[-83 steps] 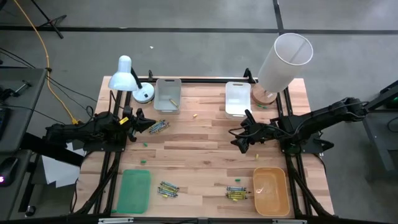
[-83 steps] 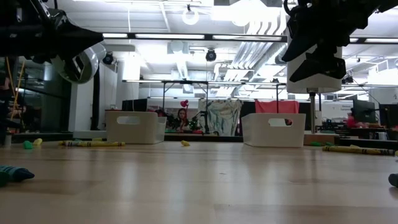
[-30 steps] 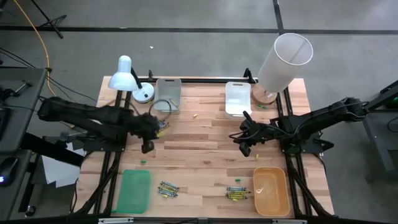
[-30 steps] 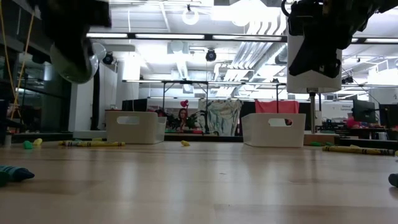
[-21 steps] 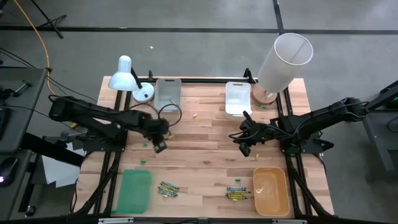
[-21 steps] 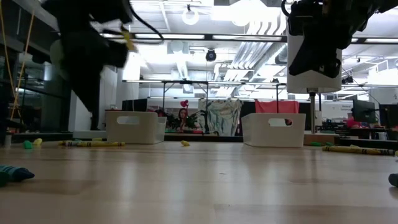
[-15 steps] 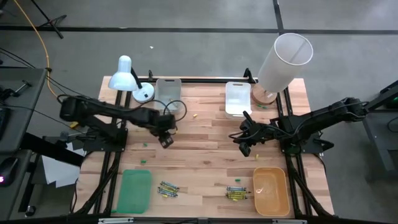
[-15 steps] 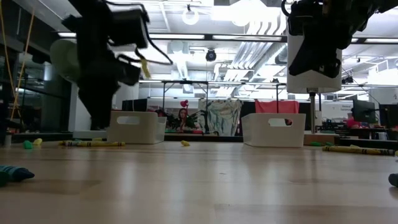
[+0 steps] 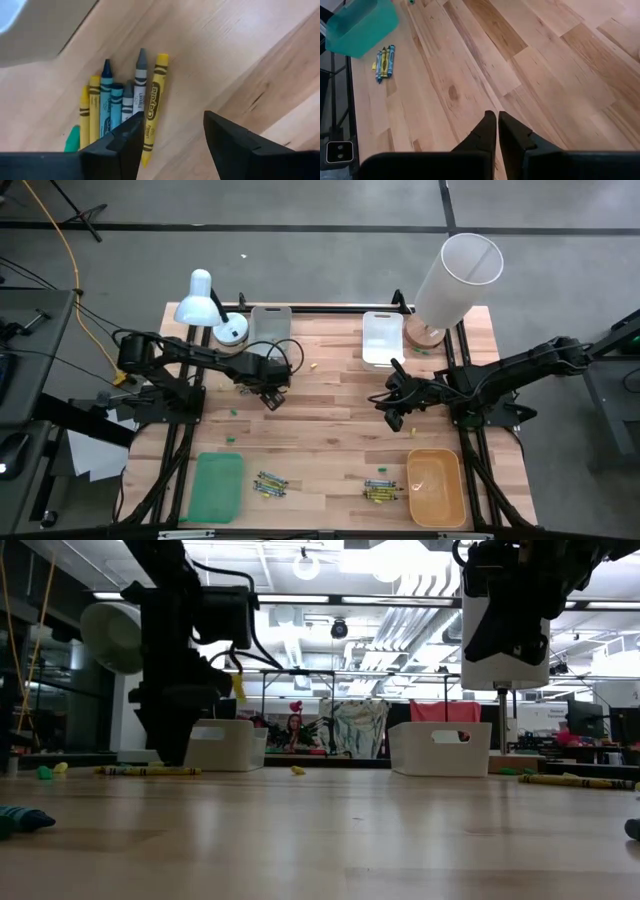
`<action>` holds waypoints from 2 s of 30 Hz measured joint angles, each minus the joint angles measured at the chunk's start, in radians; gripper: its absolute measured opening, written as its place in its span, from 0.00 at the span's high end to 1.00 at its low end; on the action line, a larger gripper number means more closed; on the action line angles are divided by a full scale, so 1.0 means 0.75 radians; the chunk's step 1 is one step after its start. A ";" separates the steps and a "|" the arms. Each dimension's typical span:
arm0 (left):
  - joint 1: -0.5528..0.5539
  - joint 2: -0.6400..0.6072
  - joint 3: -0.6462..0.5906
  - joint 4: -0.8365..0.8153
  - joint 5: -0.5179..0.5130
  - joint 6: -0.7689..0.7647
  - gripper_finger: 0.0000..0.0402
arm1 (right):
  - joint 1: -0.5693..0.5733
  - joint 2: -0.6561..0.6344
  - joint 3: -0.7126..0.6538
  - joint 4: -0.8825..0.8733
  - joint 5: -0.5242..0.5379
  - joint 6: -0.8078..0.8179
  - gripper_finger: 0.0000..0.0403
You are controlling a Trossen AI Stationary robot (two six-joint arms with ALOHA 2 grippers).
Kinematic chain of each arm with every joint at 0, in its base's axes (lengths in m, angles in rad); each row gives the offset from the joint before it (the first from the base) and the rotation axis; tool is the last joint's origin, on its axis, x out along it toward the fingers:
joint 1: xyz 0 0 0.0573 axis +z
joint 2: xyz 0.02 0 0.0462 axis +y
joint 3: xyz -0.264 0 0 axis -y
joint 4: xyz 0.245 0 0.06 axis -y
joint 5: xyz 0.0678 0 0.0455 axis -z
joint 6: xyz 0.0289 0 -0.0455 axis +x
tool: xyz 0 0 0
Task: Sort crayons
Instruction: Put the yellow crayon into the gray bin
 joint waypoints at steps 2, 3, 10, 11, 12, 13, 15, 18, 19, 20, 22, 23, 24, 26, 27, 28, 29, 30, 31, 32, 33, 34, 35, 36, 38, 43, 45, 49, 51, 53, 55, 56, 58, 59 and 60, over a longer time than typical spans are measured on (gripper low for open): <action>0.005 0.008 0.000 0.001 0.001 0.023 0.54 | 0.000 0.000 0.000 0.000 0.000 0.000 0.96; 0.010 0.014 0.000 0.000 0.007 0.032 0.54 | 0.000 0.000 0.000 0.000 0.000 0.000 0.96; 0.051 0.084 0.005 0.007 0.080 0.093 0.59 | 0.000 0.000 0.000 -0.001 0.000 0.002 0.96; 0.057 0.089 0.006 0.008 0.080 0.092 0.60 | 0.000 0.000 0.000 0.000 -0.001 0.002 0.96; 0.063 0.094 0.007 0.010 0.087 0.091 0.60 | 0.000 0.000 0.000 0.000 -0.001 0.003 0.96; 0.067 0.094 0.006 0.014 0.097 0.090 0.61 | 0.000 0.000 0.000 0.000 -0.001 0.003 0.96; 0.069 0.092 0.005 0.022 0.115 0.091 0.62 | 0.000 0.000 0.000 0.001 -0.001 0.004 0.96; 0.069 0.091 0.004 0.022 0.142 0.080 0.65 | 0.000 0.000 0.000 0.001 -0.001 0.002 0.96; 0.063 0.091 0.004 0.021 0.146 0.076 0.67 | 0.000 0.000 0.000 0.001 -0.001 0.001 0.96; 0.056 0.092 0.004 0.020 0.150 0.073 0.69 | 0.000 0.000 0.000 0.001 -0.001 0.001 0.96; 0.037 0.093 0.003 0.019 0.154 0.065 0.76 | 0.000 0.000 0.000 0.001 -0.001 0.001 0.96; 0.026 0.093 0.004 0.020 0.153 0.060 0.81 | 0.000 0.000 0.000 0.001 -0.001 0.001 0.96; 0.017 0.093 0.003 0.024 0.150 0.056 0.86 | 0.000 0.000 0.000 0.001 -0.001 0.001 0.96; -0.001 0.093 0.002 0.035 0.149 0.051 0.96 | 0.000 0.000 0.000 0.001 -0.001 0.002 0.96; -0.008 0.092 0.002 0.037 0.148 0.042 0.97 | 0.000 0.000 0.000 0.001 -0.001 0.003 0.96; -0.016 0.084 0.002 0.037 0.144 0.037 0.97 | 0.000 0.000 0.000 0.001 -0.001 0.004 0.96; -0.024 0.069 -0.001 0.039 0.149 0.032 0.98 | 0.000 0.000 0.000 0.001 -0.001 0.004 0.96; -0.035 0.045 -0.006 0.044 0.184 0.031 0.99 | 0.000 0.000 0.000 0.001 -0.001 0.004 0.96; -0.048 0.005 -0.008 0.056 0.202 0.026 0.99 | 0.000 0.000 0.000 0.001 -0.001 0.004 0.96; -0.058 -0.056 -0.008 0.089 0.220 0.017 0.99 | -0.001 0.000 0.000 0.003 -0.001 0.004 0.96; -0.067 -0.130 -0.005 0.129 0.229 0.016 0.99 | 0.000 0.000 0.000 0.007 -0.001 0.004 0.96; -0.077 -0.215 -0.003 0.177 0.218 0.021 1.00 | 0.000 0.000 0.000 0.015 -0.002 0.002 0.96; -0.087 -0.297 -0.003 0.231 0.201 0.037 1.00 | 0.000 0.000 0.000 0.027 -0.002 0.001 0.96; -0.099 -0.383 -0.003 0.293 0.179 0.060 1.00 | 0.000 0.000 0.000 0.042 -0.002 0.001 0.96; -0.122 -0.560 -0.001 0.450 0.127 0.133 1.00 | -0.001 0.001 -0.001 0.090 -0.002 -0.010 0.96; -0.115 -0.864 -0.035 0.763 -0.108 0.290 1.00 | 0.000 0.001 0.000 0.245 -0.001 -0.100 0.96; -0.103 -0.919 -0.044 0.801 -0.120 0.310 1.00 | -0.001 0.001 -0.001 0.295 -0.001 -0.131 0.96; -0.105 -0.942 -0.069 0.796 -0.120 0.311 1.00 | 0.000 0.001 0.000 0.331 0.005 -0.150 0.96; -0.114 -0.931 -0.084 0.806 -0.120 0.311 1.00 | -0.001 0.001 -0.001 0.333 0.008 -0.150 0.96; -0.115 -0.906 -0.098 0.813 -0.122 0.304 1.00 | -0.001 0.001 -0.001 0.339 0.009 -0.146 0.96; -0.112 -0.869 -0.108 0.797 -0.173 0.291 1.00 | 0.000 0.001 -0.001 0.362 0.009 -0.146 0.96; -0.106 -0.839 -0.108 0.810 -0.208 0.290 1.00 | 0.000 0.001 -0.001 0.373 0.008 -0.146 0.96; -0.073 -0.773 -0.108 0.812 -0.256 0.287 1.00 | -0.001 0.000 -0.001 0.393 0.011 -0.149 0.96; -0.051 -0.734 -0.108 0.837 -0.252 0.286 1.00 | -0.001 0.000 -0.001 0.396 0.019 -0.146 0.96; -0.027 -0.697 -0.101 0.843 -0.229 0.287 1.00 | -0.001 0.000 -0.001 0.394 0.026 -0.141 0.96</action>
